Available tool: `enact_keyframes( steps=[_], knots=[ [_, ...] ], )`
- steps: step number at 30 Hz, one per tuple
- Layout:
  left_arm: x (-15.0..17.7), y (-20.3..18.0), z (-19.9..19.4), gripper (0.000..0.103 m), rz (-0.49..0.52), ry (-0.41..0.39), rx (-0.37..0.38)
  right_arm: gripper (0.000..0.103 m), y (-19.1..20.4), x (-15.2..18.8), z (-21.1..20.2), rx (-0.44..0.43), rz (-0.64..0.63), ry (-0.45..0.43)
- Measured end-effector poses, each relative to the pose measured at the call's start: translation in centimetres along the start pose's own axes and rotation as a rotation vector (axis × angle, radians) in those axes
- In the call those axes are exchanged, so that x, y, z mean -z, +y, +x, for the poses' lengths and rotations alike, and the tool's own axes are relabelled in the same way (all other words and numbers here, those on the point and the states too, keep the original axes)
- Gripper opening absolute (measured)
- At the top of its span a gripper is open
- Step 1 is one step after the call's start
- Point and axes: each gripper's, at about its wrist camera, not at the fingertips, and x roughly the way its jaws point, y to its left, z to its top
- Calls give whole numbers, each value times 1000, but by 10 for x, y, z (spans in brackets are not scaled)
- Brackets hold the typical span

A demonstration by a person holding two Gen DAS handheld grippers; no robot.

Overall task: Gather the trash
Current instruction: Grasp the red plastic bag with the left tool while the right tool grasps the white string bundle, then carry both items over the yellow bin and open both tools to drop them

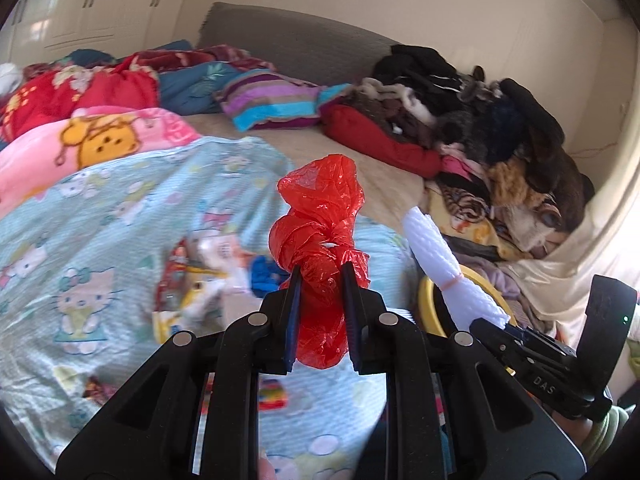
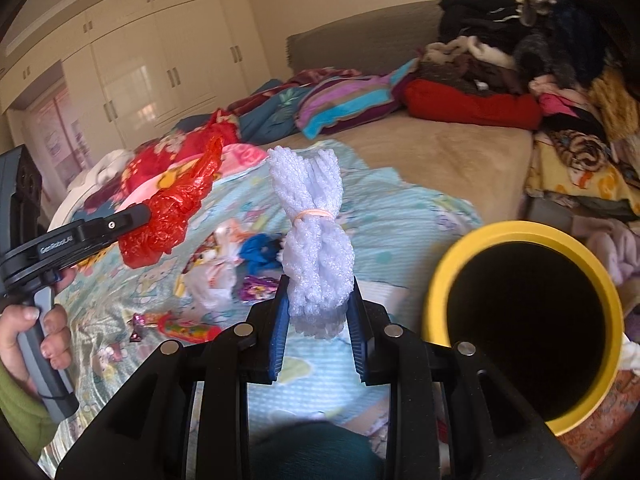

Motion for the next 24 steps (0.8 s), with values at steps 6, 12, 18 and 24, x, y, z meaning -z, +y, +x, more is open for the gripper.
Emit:
enact_keyframes(
  steps=[6,12,18,24],
  knots=[
    [1,-29,12,13,53,21,39,26,-27,2,-16,68,34,-19],
    [7,-58,27,13,98,52,85,26,-58,3,-32,133,78,-42],
    [16,-88,41,13,142,88,136,26,-94,8,-47,222,135,-46],
    [26,-122,60,14,187,128,186,26,-124,20,-56,308,189,-25]
  ],
)
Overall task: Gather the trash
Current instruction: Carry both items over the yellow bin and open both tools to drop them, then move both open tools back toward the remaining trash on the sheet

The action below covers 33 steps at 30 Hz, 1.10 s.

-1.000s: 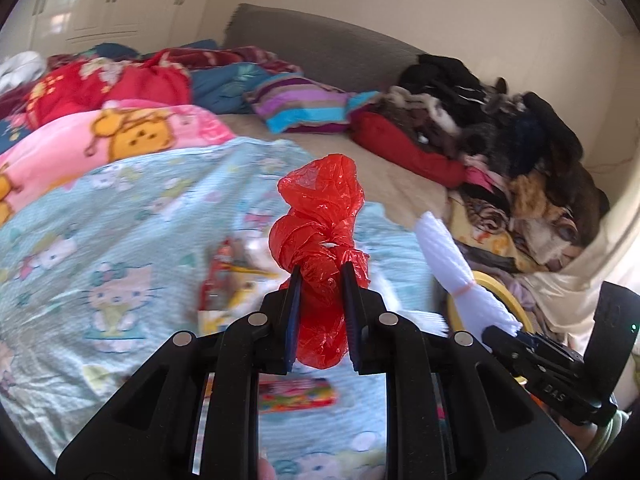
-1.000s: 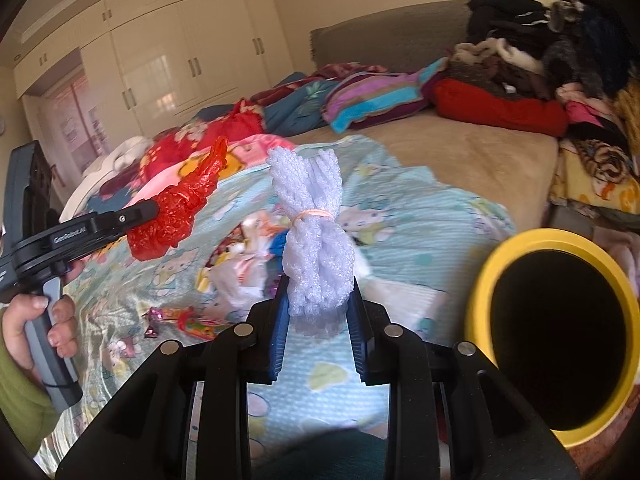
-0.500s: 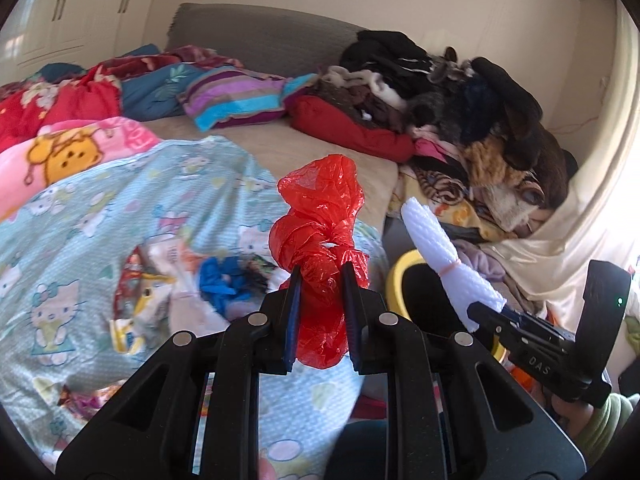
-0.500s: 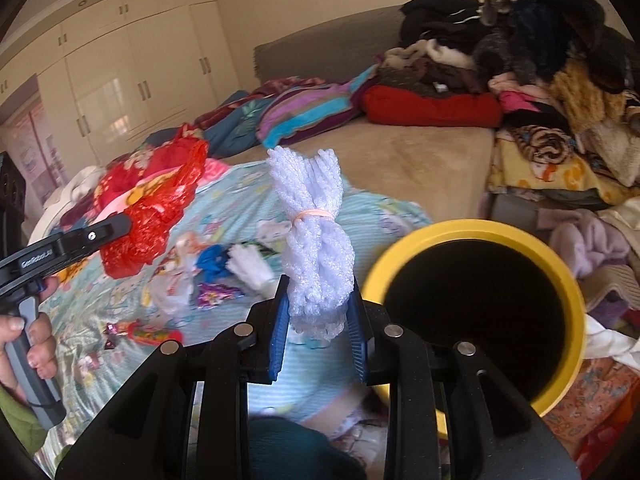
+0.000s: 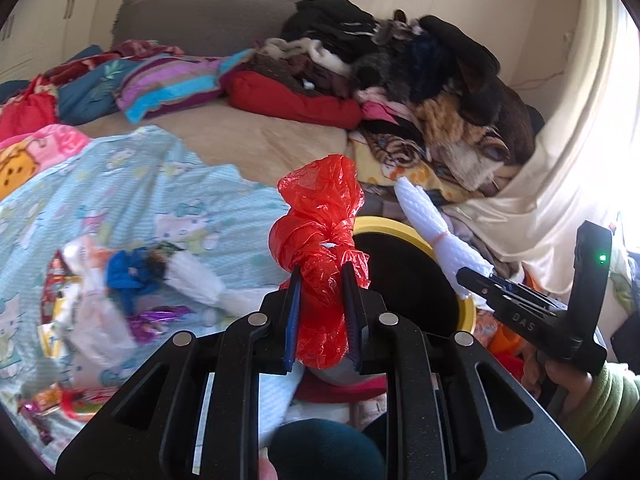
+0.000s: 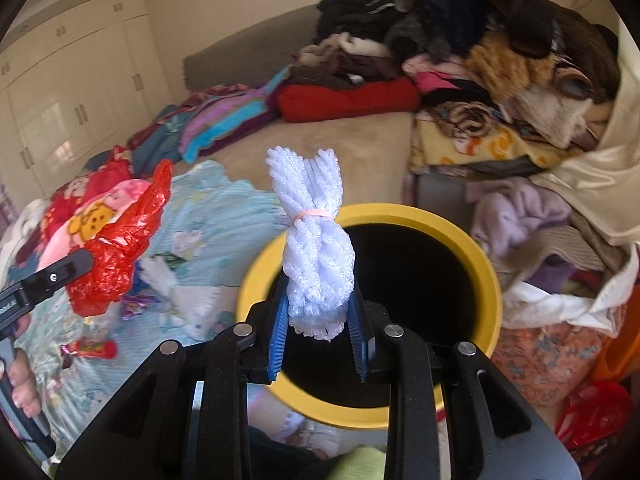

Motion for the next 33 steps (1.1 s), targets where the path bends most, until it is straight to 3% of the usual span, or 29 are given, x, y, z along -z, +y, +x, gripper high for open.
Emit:
enact_keyframes(
  steps=[7,17,20,22,23,24,26,29,33],
  knots=[
    [-4,-31,34,14,42,53,43,27,-29,13,4,70,47,36],
    [-10,-57,83,14,97,128,64,29,-51,20,11,79,97,64],
    [-10,-60,94,16,97,146,73,35,-57,21,15,81,114,70],
    [-11,-60,101,34,85,155,90,48,-61,22,18,89,125,69],
    [-11,-59,104,54,82,151,86,55,-63,23,18,89,129,68],
    [-11,-57,105,64,80,145,76,58,-65,23,20,97,133,68],
    [-11,-53,105,67,66,141,65,59,-66,24,21,103,135,67],
    [-11,-47,100,91,48,123,41,61,-66,23,21,106,136,59],
    [-8,-38,86,92,36,96,22,62,-57,23,20,92,108,48]
  ],
)
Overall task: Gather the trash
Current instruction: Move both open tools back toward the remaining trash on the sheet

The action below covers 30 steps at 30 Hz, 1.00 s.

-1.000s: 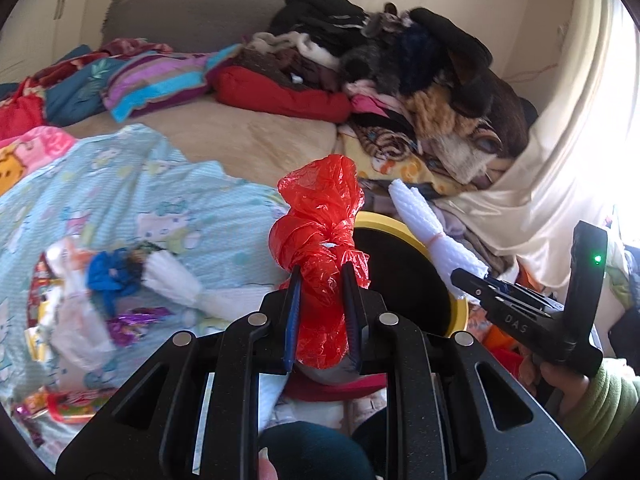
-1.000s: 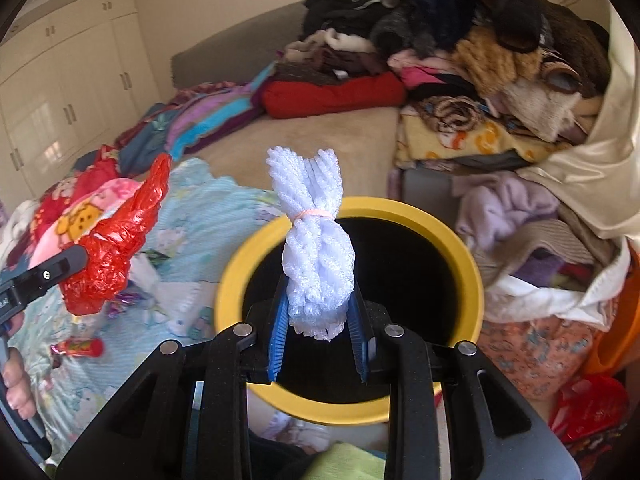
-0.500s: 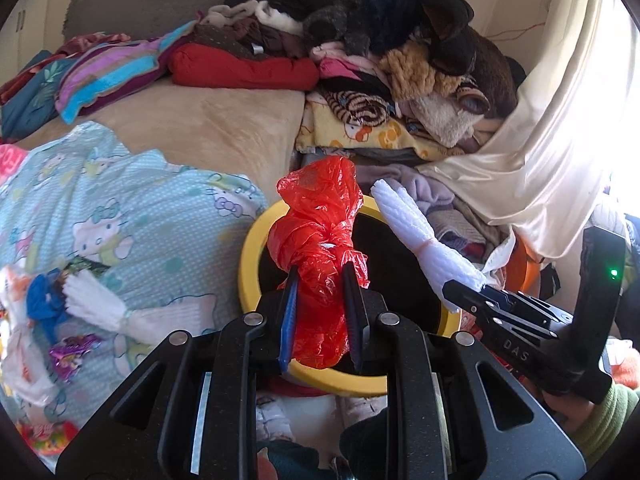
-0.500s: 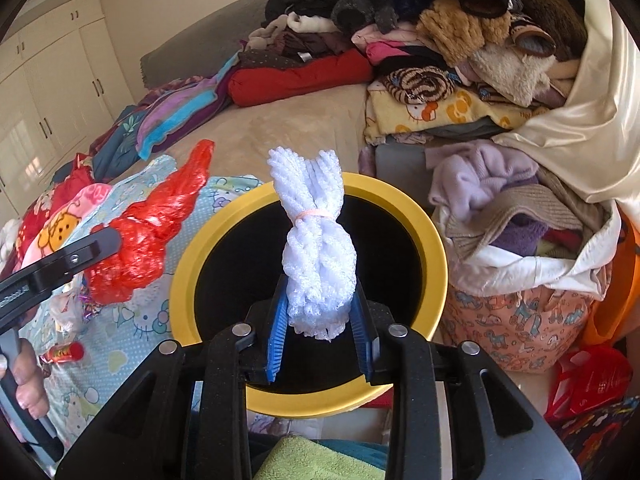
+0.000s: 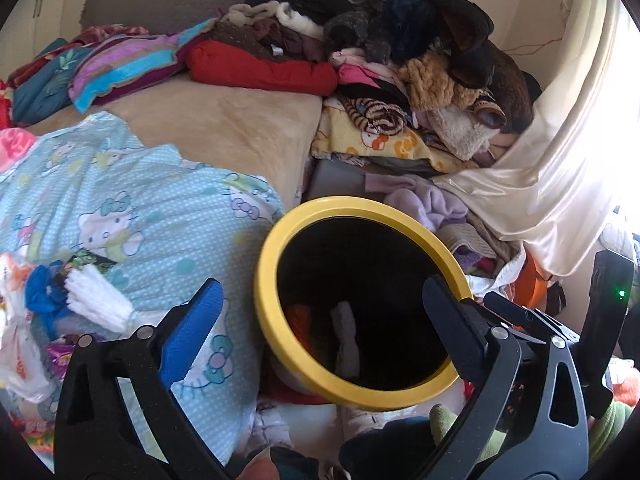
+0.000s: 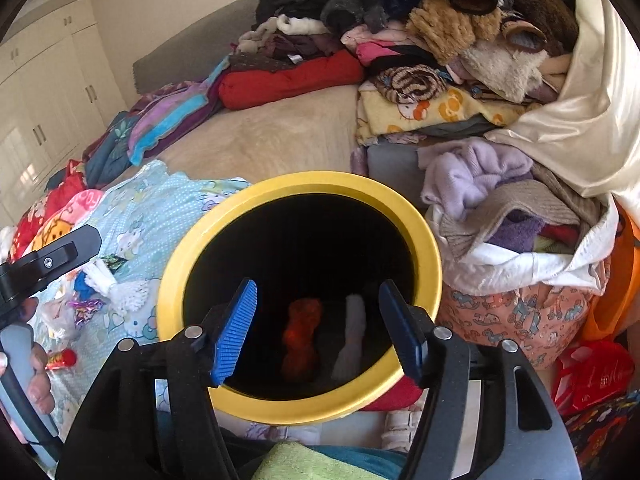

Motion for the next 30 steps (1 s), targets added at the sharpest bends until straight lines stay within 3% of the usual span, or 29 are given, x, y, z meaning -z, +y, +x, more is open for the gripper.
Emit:
enact_keyframes(
  steps=[17,30],
  knots=[
    [18,58,-74,92,-101,-131,-170,69,81,2,-27,-162,-180,-58],
    [32,105,-117,92,-196,-191,-247,70,149,13,-35,-279,-317,-63]
  ],
)
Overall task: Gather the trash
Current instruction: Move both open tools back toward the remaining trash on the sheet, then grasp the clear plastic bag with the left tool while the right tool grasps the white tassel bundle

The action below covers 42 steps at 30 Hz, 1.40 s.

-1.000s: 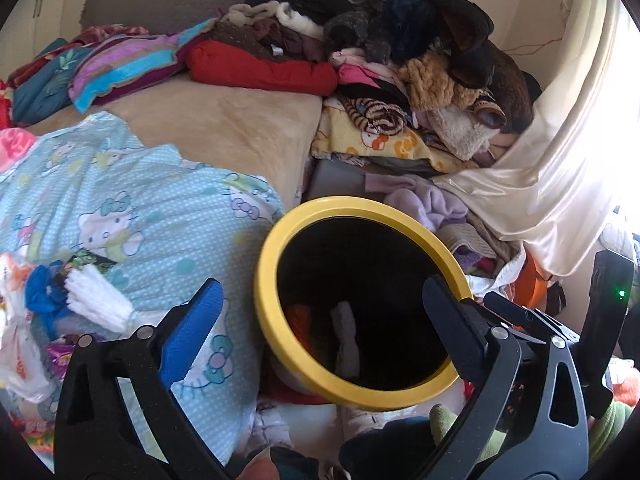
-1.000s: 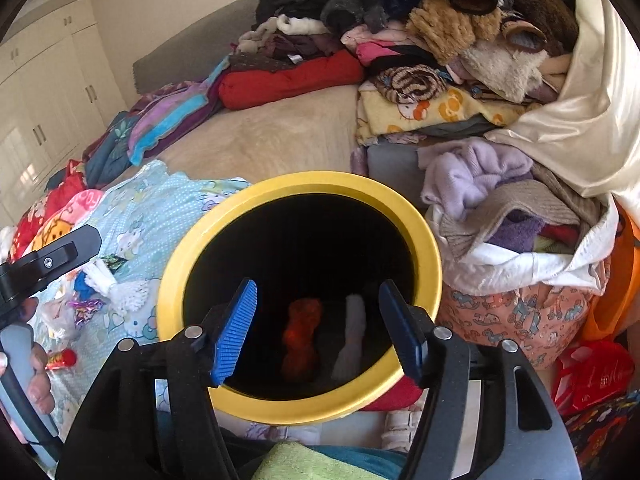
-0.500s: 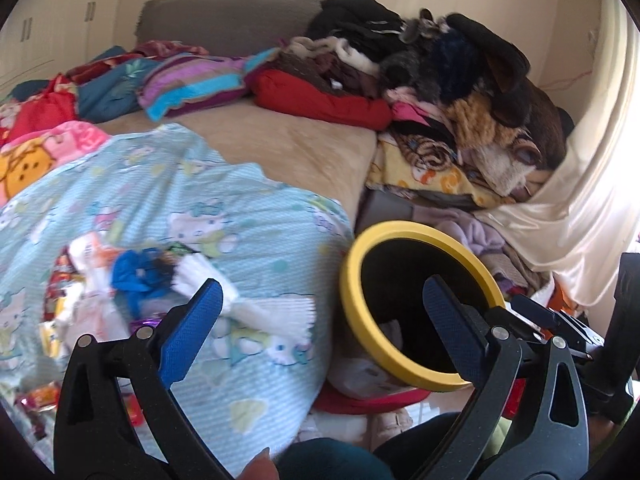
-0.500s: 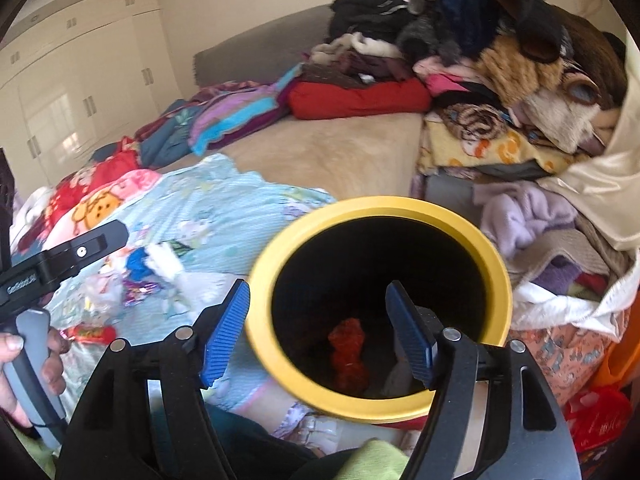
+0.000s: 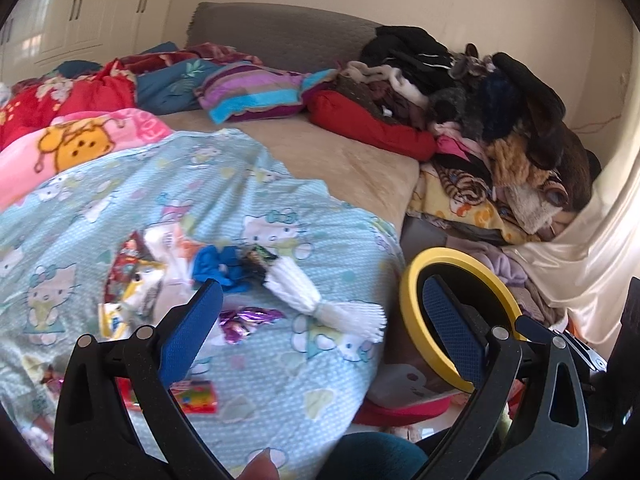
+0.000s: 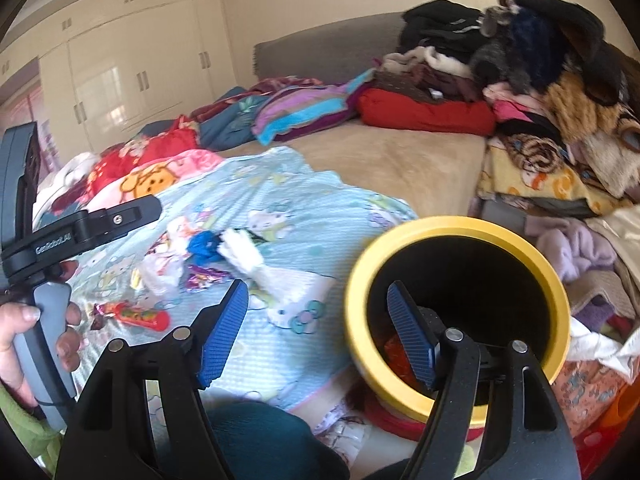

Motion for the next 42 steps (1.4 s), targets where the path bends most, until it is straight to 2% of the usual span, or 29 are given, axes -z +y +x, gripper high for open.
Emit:
enact_keyframes(
  steps=[9,16,22,30,32,34,37,39,40,41,42],
  knots=[
    [0,33,-13,92,-51,-17,-51,70,38,-6,17,-50,-105,14],
    [5,59,-15,92,-85,-5,-93,71,53,-11,52,-42,-187,96],
    [18,82,-7,92,-130,39,-123,71,54,-10,94,-16,-239,177],
    [29,100,19,92,-207,116,-110,70,56,-9,150,-16,-293,293],
    [31,101,28,88,-219,136,-108,70,57,-7,162,0,-304,317],
    [32,100,35,83,-229,151,-104,67,57,-4,174,4,-309,347],
    [35,102,46,76,-248,175,-105,54,59,0,189,13,-318,390],
    [39,105,51,64,-262,190,-114,39,59,2,194,13,-319,399],
    [39,106,53,58,-267,196,-118,34,59,2,193,11,-321,394],
    [41,107,55,50,-274,203,-118,27,59,2,192,9,-318,388],
    [41,108,55,48,-279,206,-116,23,57,1,189,0,-300,381]
  ],
)
